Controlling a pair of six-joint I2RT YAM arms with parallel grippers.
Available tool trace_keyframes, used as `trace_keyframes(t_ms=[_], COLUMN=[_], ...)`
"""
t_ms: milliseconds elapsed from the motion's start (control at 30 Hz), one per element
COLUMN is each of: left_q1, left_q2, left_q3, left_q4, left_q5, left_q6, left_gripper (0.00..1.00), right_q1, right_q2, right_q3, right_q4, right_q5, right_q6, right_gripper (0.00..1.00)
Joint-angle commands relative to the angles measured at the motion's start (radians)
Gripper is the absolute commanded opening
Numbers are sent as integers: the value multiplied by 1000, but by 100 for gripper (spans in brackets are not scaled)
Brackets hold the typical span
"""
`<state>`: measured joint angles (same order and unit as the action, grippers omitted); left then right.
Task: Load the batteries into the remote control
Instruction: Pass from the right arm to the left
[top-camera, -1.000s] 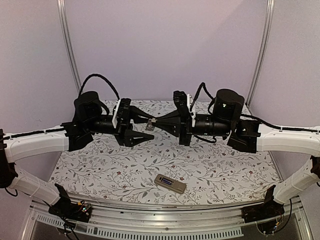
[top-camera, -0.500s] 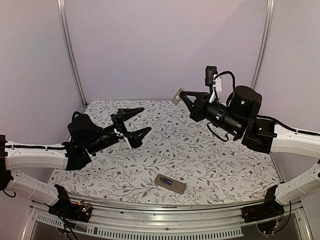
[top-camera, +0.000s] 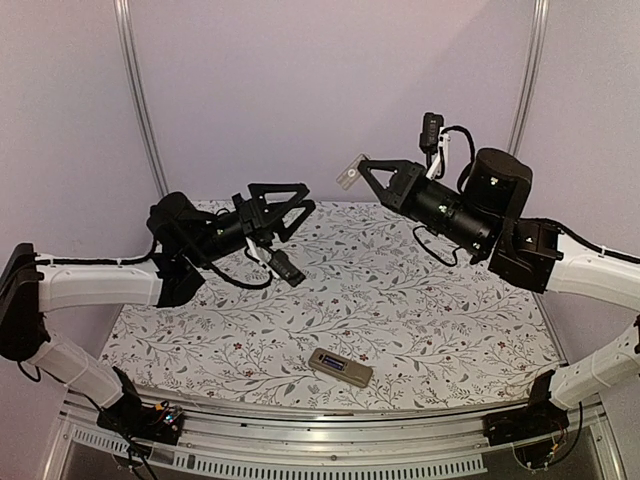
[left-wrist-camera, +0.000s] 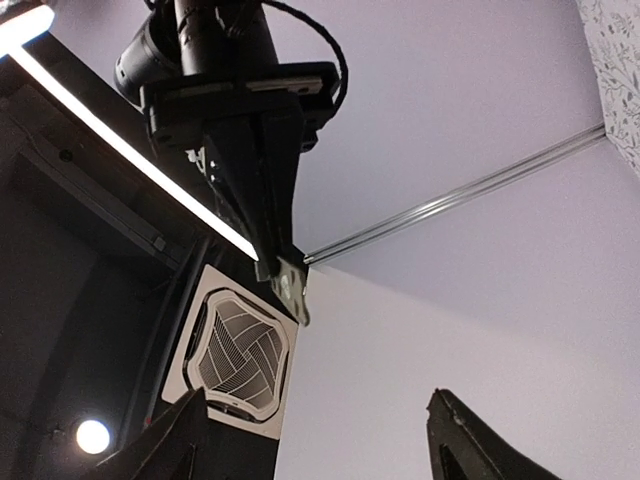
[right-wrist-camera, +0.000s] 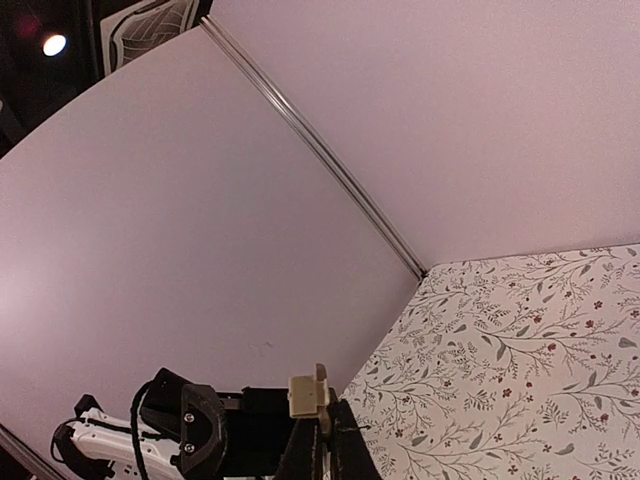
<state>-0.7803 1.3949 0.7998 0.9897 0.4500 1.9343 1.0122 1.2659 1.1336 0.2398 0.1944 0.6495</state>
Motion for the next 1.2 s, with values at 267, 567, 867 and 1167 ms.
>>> trace_keyframes(t_ms=[267, 567, 867, 1167], left_q1=[-19, -30, -36, -68], left_q2=[136, 142, 138, 107], left_q3=[164, 163, 179, 118], left_q4=[-31, -4, 4, 112], left_q5=[50, 74, 49, 149], left_q6=[333, 308, 284, 177], left_gripper=[68, 28, 5, 0], right_q1=[-3, -4, -4, -12], right_q2=[85, 106, 113, 102], right_q3=[68, 76, 68, 66], right_q4=[59, 59, 58, 131], right_q5=[-117, -143, -158, -302], right_q6=[31, 33, 39, -39], right_gripper=[0, 0, 0, 35])
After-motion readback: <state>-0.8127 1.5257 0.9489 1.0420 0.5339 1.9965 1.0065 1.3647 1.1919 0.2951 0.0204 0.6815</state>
